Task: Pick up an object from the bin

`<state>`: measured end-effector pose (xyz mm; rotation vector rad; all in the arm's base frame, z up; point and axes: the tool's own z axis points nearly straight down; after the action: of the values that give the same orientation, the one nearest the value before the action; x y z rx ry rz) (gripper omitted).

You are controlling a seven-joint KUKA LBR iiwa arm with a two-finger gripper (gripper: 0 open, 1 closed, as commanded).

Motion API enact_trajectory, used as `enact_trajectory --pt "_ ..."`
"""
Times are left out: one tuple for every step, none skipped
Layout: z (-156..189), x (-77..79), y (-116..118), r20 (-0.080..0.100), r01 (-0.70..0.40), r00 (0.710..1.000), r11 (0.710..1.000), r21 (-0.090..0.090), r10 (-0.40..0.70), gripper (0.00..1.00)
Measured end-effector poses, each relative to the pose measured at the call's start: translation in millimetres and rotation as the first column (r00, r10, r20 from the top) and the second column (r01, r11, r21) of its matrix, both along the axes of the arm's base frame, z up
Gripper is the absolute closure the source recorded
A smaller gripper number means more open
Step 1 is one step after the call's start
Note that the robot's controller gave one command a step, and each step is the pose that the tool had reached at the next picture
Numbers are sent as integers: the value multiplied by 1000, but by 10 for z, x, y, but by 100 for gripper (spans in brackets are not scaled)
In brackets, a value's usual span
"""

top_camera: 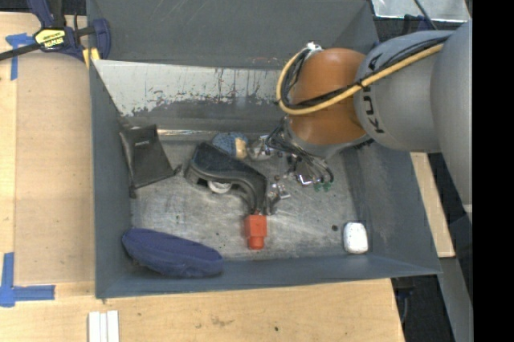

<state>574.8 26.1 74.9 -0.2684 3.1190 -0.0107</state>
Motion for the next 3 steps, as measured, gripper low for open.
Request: enact_trajectory --pt "-4 244 391 -10 73 997 997 -3 -73 0" --pt "273 162 861 -8 -50 999 999 4 50 0" --pt "3 307 852 -16 1 1000 1000 1 -1 0"
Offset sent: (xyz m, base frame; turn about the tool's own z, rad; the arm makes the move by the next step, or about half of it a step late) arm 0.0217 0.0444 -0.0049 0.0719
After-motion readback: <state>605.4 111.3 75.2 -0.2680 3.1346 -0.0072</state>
